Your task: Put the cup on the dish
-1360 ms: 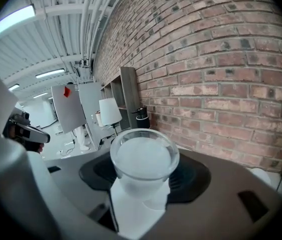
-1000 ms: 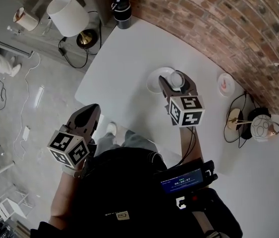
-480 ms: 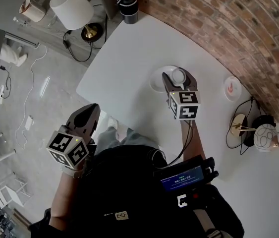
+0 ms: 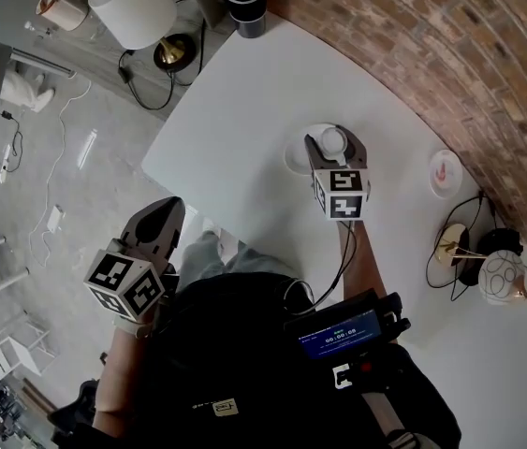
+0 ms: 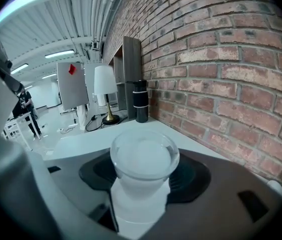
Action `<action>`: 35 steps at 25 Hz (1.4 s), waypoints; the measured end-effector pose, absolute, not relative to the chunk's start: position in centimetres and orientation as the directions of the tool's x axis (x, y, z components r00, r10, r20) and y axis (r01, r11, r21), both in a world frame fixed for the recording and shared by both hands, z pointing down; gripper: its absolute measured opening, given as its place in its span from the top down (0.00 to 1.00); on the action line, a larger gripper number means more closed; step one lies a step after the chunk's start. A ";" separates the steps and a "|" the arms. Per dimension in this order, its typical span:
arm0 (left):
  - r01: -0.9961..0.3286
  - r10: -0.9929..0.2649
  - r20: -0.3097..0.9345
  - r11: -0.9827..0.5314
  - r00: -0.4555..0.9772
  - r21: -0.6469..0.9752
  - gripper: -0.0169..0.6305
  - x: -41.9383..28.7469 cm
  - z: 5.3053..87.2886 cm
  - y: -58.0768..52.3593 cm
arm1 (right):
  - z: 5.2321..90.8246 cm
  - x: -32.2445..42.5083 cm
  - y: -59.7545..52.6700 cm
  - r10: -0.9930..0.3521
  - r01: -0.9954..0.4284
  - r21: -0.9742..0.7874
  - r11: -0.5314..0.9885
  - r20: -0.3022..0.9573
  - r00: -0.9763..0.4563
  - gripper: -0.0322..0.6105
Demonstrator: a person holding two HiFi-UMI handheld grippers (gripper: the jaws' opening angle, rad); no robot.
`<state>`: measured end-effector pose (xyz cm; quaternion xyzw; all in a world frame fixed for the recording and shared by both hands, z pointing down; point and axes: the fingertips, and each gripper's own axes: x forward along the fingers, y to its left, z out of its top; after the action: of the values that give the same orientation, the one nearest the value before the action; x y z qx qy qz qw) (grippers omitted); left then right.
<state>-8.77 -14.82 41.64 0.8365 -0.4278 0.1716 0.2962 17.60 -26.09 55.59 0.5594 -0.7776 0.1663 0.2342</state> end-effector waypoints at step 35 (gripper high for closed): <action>-0.858 -0.592 0.621 -0.361 0.513 0.364 0.97 -9.6 44.8 -15.3 | 64.5 16.6 -27.6 -0.755 -0.940 0.014 0.342 0.600 -0.266 0.53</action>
<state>-9.57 -15.32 44.77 0.8011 -0.4527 0.1965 0.3385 16.55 -27.59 64.46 0.5460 -0.7758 0.1760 0.2627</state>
